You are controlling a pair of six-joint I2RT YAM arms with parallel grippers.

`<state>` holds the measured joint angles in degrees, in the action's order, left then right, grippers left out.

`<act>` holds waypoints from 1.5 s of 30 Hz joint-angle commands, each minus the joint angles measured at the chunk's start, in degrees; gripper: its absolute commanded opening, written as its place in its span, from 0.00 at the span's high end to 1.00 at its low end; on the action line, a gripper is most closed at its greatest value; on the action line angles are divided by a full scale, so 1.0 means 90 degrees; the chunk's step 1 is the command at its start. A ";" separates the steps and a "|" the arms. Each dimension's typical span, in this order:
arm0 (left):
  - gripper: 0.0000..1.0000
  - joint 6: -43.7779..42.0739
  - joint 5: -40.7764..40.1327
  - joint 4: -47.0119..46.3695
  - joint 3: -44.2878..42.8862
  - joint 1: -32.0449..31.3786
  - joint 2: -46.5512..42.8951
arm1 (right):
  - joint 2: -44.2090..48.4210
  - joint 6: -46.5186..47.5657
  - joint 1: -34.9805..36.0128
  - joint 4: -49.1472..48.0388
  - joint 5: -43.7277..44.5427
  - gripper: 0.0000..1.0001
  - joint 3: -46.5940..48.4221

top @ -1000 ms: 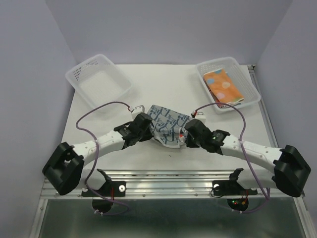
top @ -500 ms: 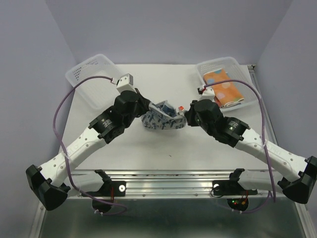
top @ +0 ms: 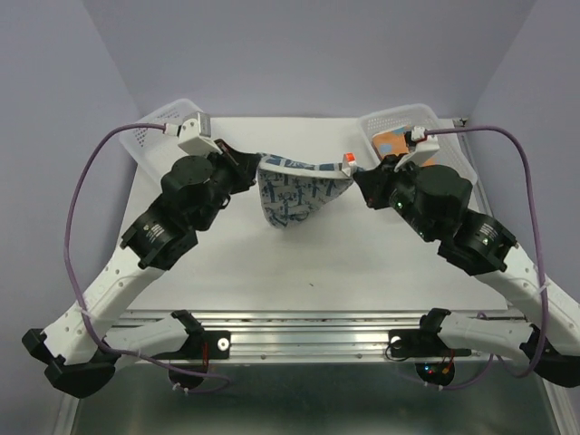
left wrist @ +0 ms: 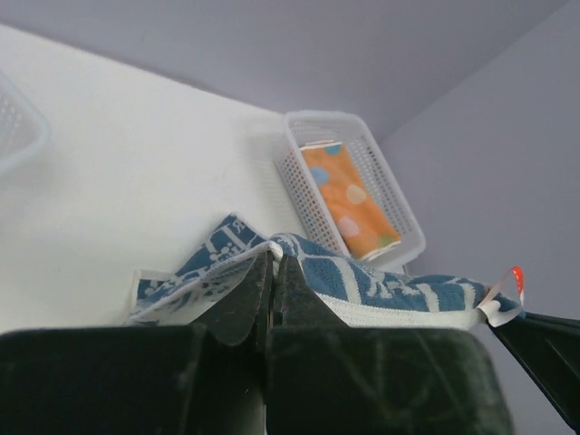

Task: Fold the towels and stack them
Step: Flatten out the crumpled towel

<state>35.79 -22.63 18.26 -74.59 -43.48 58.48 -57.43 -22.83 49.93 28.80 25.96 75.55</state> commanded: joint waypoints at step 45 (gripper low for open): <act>1.00 -0.0255 0.2241 -0.3239 0.1013 0.2311 0.1635 | -0.2181 0.0613 -0.2236 -0.3501 -0.0002 0.99 -0.0992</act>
<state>36.88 -5.19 -1.76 -64.64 -26.94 69.06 -72.20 -18.98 38.26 9.50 30.24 68.34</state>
